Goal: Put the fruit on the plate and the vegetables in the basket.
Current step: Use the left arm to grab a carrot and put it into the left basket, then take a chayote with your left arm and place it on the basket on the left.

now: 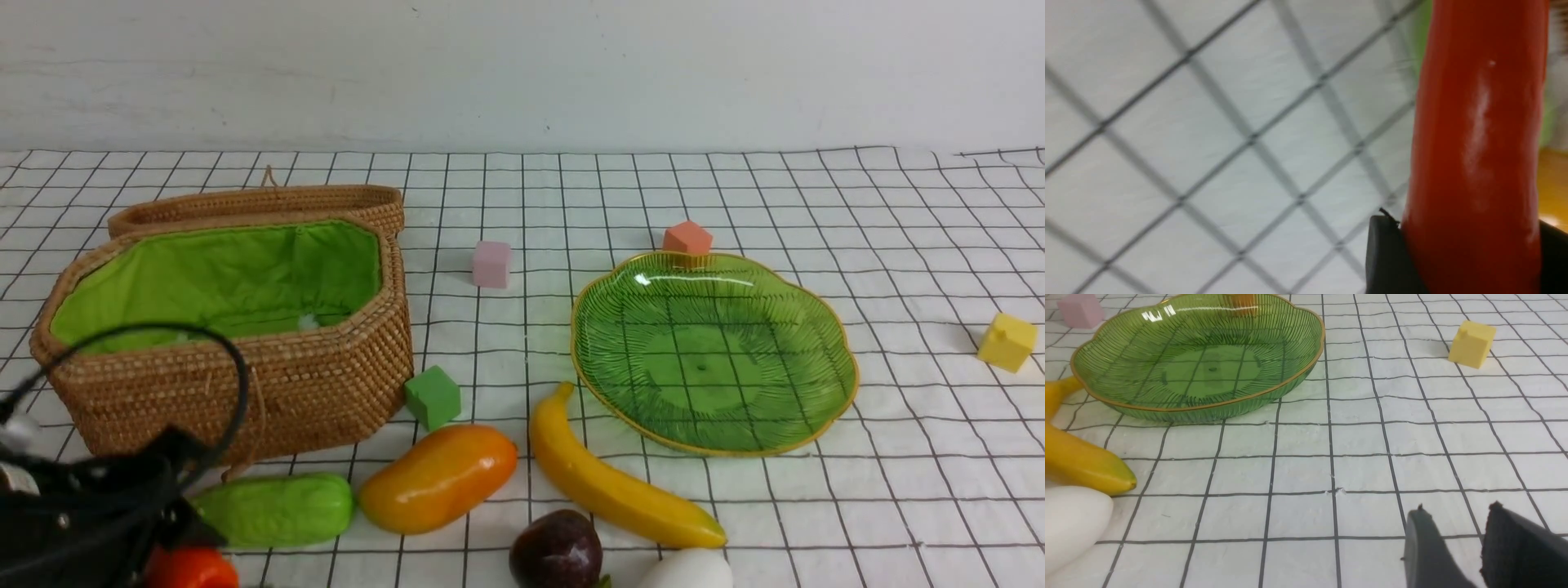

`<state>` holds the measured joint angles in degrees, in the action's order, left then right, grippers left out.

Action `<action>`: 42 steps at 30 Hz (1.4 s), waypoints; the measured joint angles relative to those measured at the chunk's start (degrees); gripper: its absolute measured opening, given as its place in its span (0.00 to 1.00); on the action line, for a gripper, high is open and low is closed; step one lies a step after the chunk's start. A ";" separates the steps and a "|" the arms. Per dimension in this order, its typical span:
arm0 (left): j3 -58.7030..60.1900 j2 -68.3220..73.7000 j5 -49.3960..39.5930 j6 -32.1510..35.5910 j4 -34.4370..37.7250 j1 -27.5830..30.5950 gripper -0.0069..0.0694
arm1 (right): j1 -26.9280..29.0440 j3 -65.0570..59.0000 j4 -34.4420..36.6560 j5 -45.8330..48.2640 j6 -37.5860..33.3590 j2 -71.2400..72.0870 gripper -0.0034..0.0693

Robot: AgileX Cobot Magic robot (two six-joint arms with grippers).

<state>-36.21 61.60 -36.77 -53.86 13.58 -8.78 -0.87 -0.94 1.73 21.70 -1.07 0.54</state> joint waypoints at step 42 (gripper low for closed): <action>-31.39 19.32 -20.99 -15.82 -14.55 -10.56 0.72 | 0.00 0.00 -1.09 0.04 0.00 0.00 0.37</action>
<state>-67.60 80.93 -57.76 -69.68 -0.97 -19.34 -0.87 -0.94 0.64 21.74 -1.07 0.54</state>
